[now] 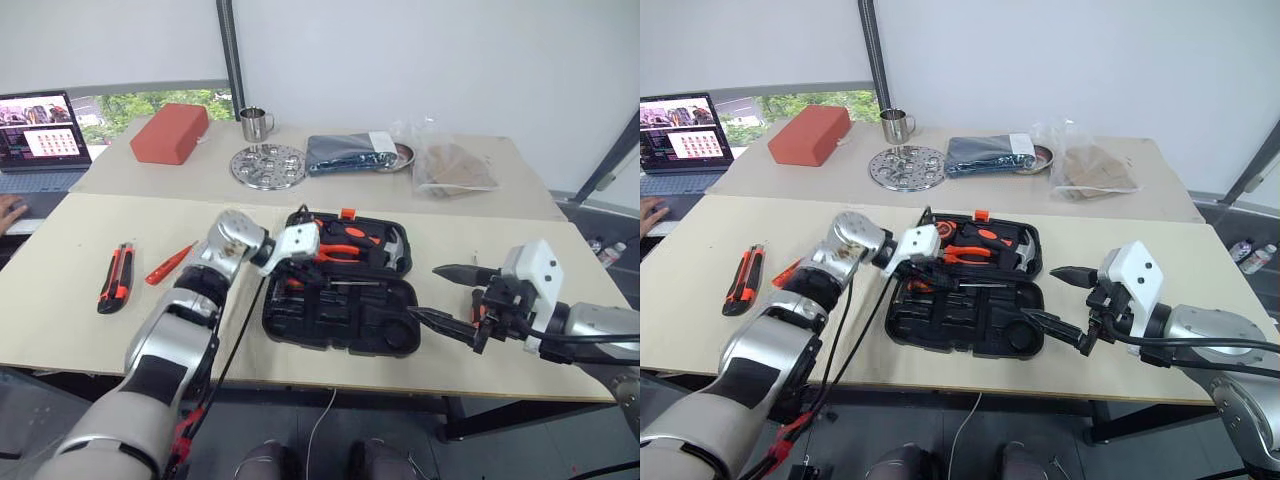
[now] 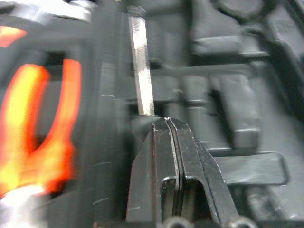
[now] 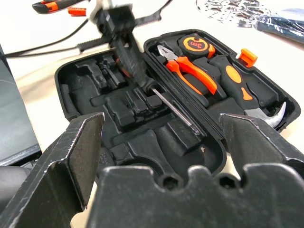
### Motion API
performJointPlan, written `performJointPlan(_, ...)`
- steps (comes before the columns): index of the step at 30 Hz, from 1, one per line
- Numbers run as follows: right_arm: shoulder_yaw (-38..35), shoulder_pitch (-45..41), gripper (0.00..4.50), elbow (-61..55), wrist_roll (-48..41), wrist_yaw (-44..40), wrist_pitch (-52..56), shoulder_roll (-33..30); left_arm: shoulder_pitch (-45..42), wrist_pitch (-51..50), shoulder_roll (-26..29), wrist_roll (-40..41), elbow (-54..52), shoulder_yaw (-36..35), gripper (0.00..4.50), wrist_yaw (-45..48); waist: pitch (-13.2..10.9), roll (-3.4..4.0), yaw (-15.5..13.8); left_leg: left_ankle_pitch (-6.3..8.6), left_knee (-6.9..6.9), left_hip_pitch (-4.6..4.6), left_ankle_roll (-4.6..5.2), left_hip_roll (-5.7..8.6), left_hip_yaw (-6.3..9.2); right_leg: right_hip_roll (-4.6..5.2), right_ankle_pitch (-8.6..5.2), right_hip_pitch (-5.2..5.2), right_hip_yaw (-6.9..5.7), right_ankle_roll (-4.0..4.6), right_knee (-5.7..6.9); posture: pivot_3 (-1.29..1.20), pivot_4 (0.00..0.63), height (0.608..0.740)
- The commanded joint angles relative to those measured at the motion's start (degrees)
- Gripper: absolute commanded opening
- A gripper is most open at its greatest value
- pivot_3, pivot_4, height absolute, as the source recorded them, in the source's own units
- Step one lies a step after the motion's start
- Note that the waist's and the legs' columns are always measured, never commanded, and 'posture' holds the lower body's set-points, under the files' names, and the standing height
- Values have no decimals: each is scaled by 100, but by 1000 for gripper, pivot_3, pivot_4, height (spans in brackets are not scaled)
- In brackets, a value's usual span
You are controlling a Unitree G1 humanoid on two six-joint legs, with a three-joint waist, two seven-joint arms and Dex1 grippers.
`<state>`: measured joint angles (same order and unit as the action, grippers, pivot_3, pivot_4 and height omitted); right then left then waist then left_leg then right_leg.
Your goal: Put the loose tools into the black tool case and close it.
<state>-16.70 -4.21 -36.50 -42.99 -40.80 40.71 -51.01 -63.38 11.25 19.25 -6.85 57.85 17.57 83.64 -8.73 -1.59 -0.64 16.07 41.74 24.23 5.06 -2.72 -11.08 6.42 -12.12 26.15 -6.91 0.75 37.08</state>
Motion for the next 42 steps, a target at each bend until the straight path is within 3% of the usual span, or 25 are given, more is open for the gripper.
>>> performJointPlan(1,-162,-58,4500,-83,-53,89,-18,45,-156,363,-20,-485,152,237,46,-723,0,0,-13,0,0,-5,0,2,2,3,0,-7,0,-1,0,0,150,736)
performJointPlan(4,-182,-48,4500,-133,-103,118,3,51,-160,448,-25,-456,214,224,46,-681,0,0,-15,6,3,-4,10,2,5,10,7,-10,-1,-8,0,0,150,736)
performJointPlan(10,-266,14,4500,-152,-188,122,4,35,-284,-383,-7,452,-176,-330,46,407,0,0,6,9,10,3,16,1,5,10,18,-1,2,-8,0,0,150,736)
performJointPlan(13,-228,-2,4500,-85,-153,96,-30,22,-437,-578,36,578,-98,-534,46,326,0,1,5,8,11,7,16,-1,4,6,17,2,1,-9,1,0,150,736)
performJointPlan(18,-146,-87,4500,-20,-119,88,-52,35,-521,-458,-1,369,185,-547,46,-236,0,0,-5,9,10,8,17,8,3,7,11,-1,0,-18,-3,0,150,736)
performJointPlan(30,-200,-75,4500,4,-119,156,-48,75,-97,430,-111,-617,511,236,46,-1037,10,6,-13,11,11,-6,20,9,5,13,11,-18,0,-19,-5,0,150,736)
performJointPlan(36,-541,454,4500,-108,-99,238,-74,150,-186,149,-7,-162,345,-128,46,-604,12,7,-4,19,11,-11,33,9,6,19,12,-25,2,-20,-6,0,150,736)
performJointPlan(42,-584,772,4500,-110,-7,210,-180,241,-43,469,-11,-404,270,87,46,-598,13,9,1,17,11,-7,30,9,3,13,12,-17,2,-21,-4,0,150,736)
